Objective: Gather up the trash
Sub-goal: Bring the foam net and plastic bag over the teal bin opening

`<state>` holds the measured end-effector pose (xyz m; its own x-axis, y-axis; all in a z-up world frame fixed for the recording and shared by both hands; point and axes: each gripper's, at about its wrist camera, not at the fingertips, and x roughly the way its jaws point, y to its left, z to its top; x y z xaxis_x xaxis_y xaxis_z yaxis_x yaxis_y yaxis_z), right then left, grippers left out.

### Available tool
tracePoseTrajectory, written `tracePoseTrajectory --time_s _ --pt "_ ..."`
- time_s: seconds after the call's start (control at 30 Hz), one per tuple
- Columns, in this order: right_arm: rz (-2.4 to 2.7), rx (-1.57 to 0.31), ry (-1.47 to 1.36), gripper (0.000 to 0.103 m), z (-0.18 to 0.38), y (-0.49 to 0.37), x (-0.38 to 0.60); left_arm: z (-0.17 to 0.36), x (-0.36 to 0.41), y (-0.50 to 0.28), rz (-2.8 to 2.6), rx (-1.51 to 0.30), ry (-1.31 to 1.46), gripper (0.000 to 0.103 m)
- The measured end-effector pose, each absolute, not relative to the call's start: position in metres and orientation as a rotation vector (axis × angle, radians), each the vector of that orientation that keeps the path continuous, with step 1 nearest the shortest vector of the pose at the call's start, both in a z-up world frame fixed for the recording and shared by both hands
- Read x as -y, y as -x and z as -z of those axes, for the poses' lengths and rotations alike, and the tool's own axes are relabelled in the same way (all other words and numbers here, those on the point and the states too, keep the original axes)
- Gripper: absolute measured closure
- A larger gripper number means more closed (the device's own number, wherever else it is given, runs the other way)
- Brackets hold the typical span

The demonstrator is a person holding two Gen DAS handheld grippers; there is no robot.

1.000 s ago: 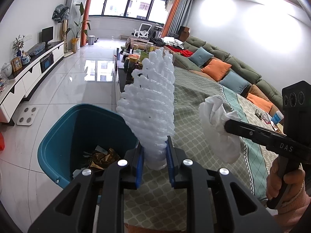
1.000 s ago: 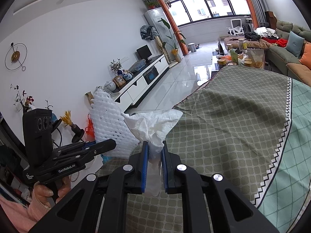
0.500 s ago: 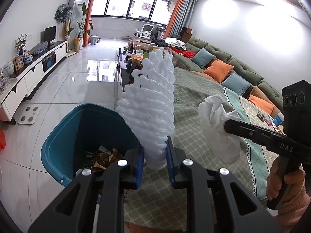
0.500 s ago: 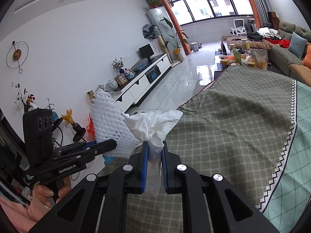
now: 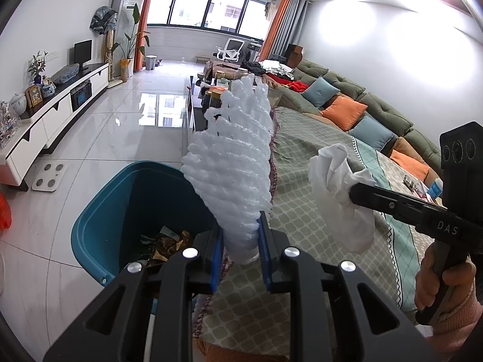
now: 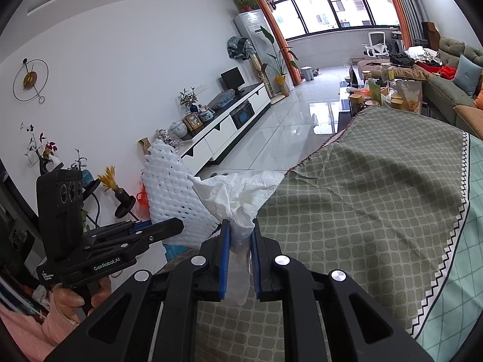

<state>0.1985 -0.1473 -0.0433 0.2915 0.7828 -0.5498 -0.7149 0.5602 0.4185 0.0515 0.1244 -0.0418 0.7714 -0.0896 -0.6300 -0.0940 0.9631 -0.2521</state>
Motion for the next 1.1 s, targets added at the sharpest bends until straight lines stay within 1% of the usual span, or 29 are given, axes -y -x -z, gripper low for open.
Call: tracePoseTrajectory --time_s 1.1 --pt "-1.081 -0.807 -0.070 0.090 0.044 -0.207 0.101 0.050 -0.133 -0.051 -0.115 -0.710 0.306 0.081"
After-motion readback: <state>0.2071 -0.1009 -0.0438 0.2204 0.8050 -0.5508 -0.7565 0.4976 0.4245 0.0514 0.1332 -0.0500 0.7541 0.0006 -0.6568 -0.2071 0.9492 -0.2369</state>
